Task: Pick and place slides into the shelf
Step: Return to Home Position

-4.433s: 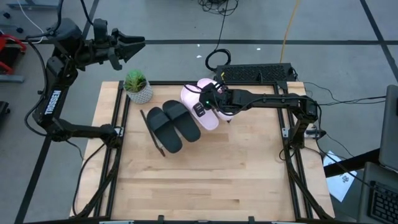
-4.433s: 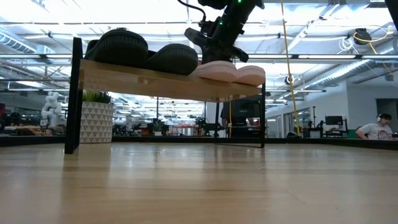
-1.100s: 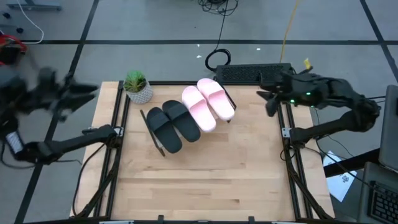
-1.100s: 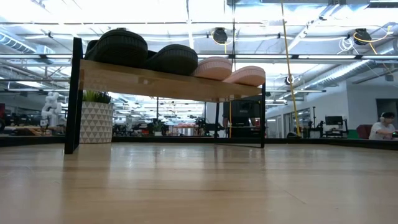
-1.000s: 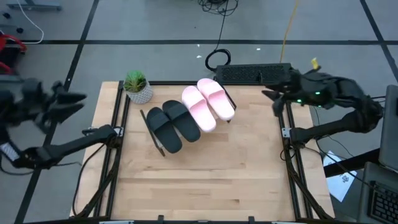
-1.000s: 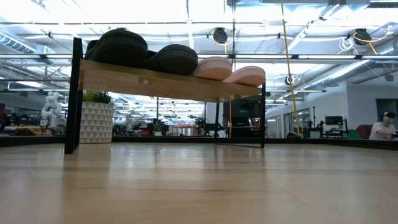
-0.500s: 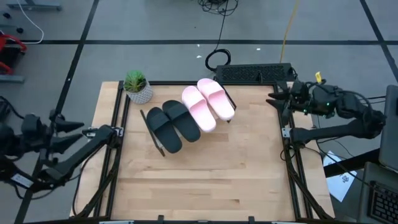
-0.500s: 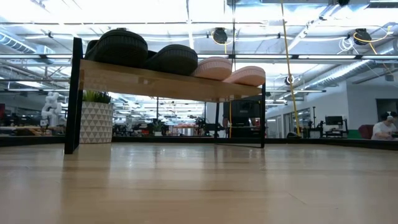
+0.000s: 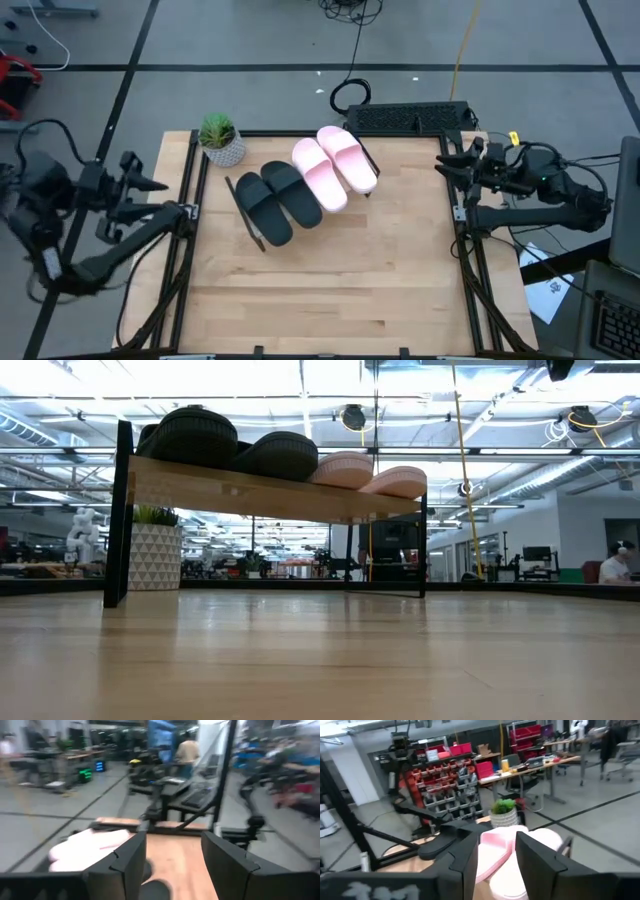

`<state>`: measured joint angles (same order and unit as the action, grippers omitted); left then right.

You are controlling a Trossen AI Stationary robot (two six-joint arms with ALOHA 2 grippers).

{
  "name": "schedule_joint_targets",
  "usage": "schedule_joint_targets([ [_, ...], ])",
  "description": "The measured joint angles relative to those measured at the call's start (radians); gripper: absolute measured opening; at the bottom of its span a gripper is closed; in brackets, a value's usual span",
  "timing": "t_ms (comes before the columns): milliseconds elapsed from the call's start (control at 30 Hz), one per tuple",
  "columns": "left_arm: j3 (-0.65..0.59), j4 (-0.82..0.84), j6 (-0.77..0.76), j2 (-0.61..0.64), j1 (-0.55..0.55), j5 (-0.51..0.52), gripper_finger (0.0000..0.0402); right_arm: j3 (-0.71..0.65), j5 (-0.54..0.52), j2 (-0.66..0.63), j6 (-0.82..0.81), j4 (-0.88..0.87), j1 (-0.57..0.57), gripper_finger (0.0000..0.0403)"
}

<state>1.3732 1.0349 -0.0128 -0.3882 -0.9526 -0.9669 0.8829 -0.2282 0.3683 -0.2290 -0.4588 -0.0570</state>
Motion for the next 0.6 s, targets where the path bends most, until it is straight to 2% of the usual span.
schedule_joint_targets([
  [167, 0.115, 0.062, -0.033, 0.020, 0.368, 0.503, 0.0191, 0.000, 0.024, 0.003, -0.014, -0.005, 0.000, 0.0121],
  [267, 0.160, 0.055, -0.083, 0.087, 0.546, 0.700, 0.0191, 0.000, 0.014, 0.003, 0.022, -0.005, 0.000, 0.0121],
  [367, 0.113, 0.057, -0.139, 0.167, 0.643, 0.874, 0.0191, 0.000, -0.033, 0.003, 0.061, -0.003, 0.000, 0.0121],
  [433, 0.032, 0.047, -0.155, 0.224, 0.682, 0.922, 0.0191, 0.000, -0.069, 0.003, 0.083, -0.003, 0.000, 0.0121],
  [600, -0.195, -0.087, -0.122, 0.383, 0.752, 0.893, 0.0191, 0.000, -0.141, -0.020, 0.126, -0.024, 0.000, 0.0121],
])
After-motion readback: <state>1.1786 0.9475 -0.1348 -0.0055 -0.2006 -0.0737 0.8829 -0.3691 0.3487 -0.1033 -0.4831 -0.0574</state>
